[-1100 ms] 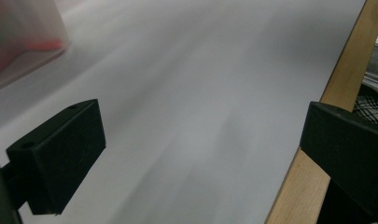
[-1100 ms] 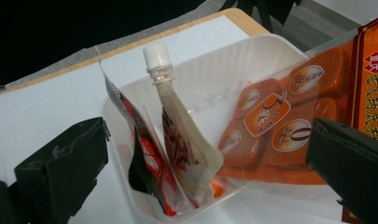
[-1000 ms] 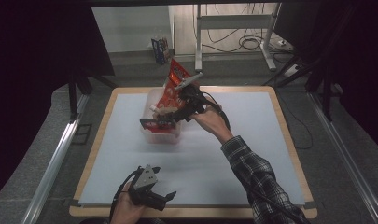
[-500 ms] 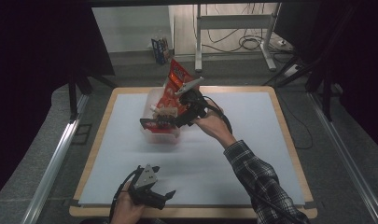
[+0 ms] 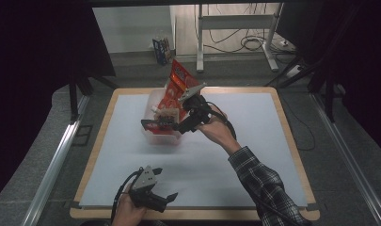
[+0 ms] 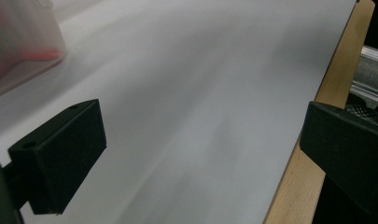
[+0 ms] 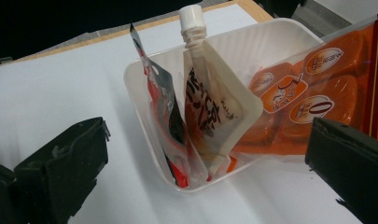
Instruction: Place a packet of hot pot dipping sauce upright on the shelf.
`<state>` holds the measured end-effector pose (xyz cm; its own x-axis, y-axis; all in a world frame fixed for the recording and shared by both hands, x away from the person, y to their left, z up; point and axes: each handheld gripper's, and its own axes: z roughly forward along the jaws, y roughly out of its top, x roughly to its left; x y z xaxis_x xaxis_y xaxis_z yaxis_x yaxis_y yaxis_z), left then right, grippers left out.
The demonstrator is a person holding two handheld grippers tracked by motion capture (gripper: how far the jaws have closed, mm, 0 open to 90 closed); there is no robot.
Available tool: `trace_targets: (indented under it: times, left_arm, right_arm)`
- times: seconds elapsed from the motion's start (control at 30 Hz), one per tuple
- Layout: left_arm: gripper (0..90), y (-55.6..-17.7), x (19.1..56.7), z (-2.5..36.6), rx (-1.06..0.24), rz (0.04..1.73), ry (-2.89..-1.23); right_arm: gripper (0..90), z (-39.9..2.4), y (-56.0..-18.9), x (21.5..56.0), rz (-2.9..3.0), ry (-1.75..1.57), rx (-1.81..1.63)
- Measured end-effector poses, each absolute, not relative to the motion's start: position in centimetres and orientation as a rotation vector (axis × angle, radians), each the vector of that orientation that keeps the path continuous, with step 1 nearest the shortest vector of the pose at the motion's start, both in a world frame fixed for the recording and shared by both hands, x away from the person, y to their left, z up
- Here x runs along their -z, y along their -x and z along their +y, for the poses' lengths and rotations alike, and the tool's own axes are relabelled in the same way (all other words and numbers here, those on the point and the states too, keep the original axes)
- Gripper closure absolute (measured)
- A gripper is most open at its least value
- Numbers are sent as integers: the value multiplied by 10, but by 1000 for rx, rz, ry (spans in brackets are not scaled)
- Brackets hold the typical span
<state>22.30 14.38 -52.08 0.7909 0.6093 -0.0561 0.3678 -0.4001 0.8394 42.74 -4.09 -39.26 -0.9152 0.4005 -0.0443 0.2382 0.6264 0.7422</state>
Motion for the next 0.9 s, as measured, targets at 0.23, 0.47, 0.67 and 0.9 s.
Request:
trace_targets:
  times: [0.23, 0.47, 0.67, 0.9]
  left_arm:
    - [0, -222, 521, 143, -342, 718, -2040]
    - [0, -222, 521, 142, -368, 709, -2047]
    - [0, -222, 521, 143, -372, 711, -2046]
    - [0, -222, 521, 142, -380, 714, -2057]
  right_arm:
    - [0, -47, -421, 395, 2634, -520, -1175]
    - [0, -53, -414, 398, 2636, -518, -1181]
    - [0, -59, -408, 399, 2632, -521, -1197]
    - [0, -66, -400, 398, 2619, -509, -1211]
